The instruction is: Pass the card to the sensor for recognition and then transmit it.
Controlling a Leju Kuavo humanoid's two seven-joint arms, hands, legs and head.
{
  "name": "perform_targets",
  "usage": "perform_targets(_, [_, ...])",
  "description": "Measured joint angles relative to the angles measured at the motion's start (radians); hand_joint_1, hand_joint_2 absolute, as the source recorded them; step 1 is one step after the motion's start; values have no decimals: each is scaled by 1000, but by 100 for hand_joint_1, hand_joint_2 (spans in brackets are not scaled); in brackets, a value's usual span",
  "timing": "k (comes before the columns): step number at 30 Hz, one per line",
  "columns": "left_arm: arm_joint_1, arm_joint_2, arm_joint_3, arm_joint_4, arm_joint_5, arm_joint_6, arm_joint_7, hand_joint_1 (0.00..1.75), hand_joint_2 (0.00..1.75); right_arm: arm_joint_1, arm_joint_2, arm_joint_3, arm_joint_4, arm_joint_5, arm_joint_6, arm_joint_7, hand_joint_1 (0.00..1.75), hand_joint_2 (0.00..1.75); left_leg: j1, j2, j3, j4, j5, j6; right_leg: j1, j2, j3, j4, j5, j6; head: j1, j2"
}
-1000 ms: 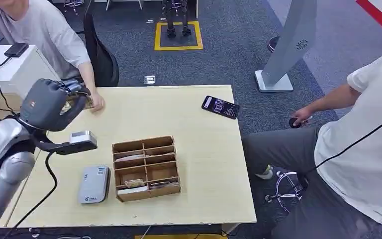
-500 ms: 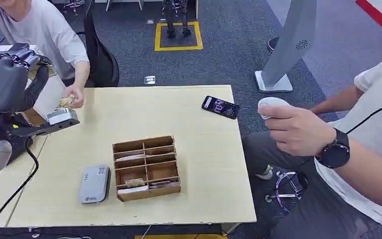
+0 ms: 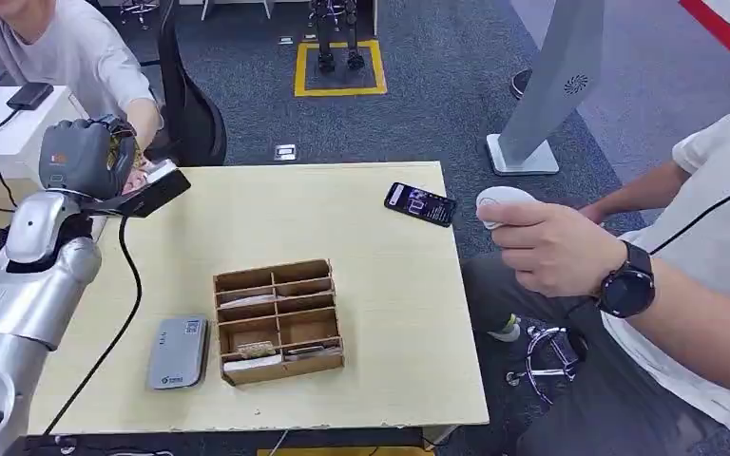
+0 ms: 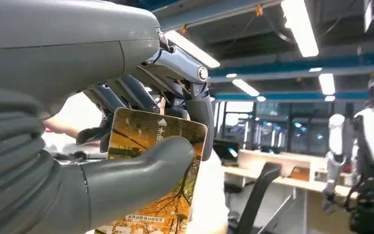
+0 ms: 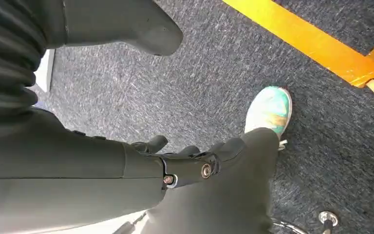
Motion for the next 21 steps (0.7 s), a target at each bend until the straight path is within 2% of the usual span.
perform_targets(9, [-17,-22,0,67,-10,-1,2,175,175,-1,1,13,0,-1,-2,-18,0,175,0,0,0,0,0,0,0,0,0,0,0,0,0,0])
perform_targets(10, [-18,-23,0,70,-10,-1,2,133,175,-2,1,13,0,-2,-2,-18,0,175,0,0,-1,0,0,0,0,0,0,0,0,0,0,0])
perform_targets(11, [-19,-24,0,73,-10,-1,2,133,175,-4,2,13,0,-2,-2,-18,0,175,0,0,-1,0,0,0,0,0,0,0,0,0,0,0])
perform_targets(12, [-20,-25,0,77,-11,0,2,0,175,-4,2,13,0,-2,-2,-18,0,175,0,0,-1,0,0,0,0,0,0,0,0,0,0,0])
perform_targets(21, [-23,-22,0,87,1,39,-24,0,175,-3,2,14,0,-3,-2,-9,0,175,0,0,-1,0,0,0,0,0,0,0,0,0,0,0])
